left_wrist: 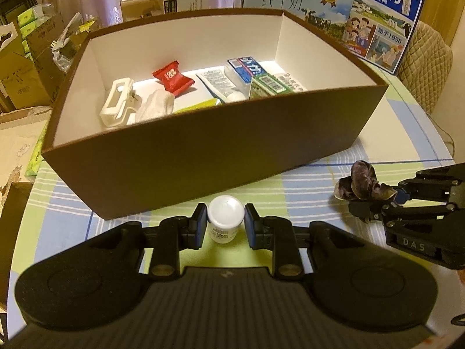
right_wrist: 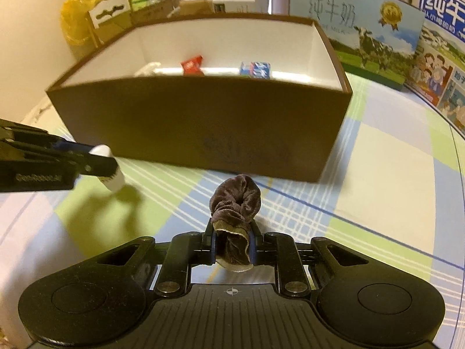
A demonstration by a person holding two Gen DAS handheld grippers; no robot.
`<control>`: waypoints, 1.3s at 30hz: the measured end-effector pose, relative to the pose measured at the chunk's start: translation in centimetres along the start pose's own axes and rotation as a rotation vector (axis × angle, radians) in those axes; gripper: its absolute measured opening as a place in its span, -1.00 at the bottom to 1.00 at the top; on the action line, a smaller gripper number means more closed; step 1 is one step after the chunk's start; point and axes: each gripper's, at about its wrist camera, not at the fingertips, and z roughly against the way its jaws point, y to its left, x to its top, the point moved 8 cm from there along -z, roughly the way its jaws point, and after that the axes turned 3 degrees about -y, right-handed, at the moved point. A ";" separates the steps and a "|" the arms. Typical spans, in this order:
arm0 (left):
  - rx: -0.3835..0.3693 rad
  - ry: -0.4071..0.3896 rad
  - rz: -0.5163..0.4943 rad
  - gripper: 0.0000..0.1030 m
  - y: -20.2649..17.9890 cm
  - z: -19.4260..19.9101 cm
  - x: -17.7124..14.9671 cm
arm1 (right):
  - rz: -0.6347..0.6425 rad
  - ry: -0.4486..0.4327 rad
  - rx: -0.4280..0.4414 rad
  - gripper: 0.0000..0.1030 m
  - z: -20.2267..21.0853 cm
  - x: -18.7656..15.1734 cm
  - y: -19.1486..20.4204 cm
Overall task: Organize objects
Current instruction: 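Carry the pill bottle and scrunchie over the brown box with both tools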
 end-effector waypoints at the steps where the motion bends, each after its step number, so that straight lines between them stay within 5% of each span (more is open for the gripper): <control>1: -0.001 -0.007 0.001 -0.56 0.0 0.4 0.1 | 0.001 -0.008 0.008 -0.68 0.3 0.3 0.2; 21: -0.031 -0.151 0.028 -0.56 0.8 7.2 6.1 | -0.047 -0.174 0.152 -0.68 4.6 9.3 4.0; 39: 0.076 -0.193 0.073 -0.56 7.2 4.3 12.9 | -0.013 -0.195 0.108 -0.68 -0.2 16.4 2.9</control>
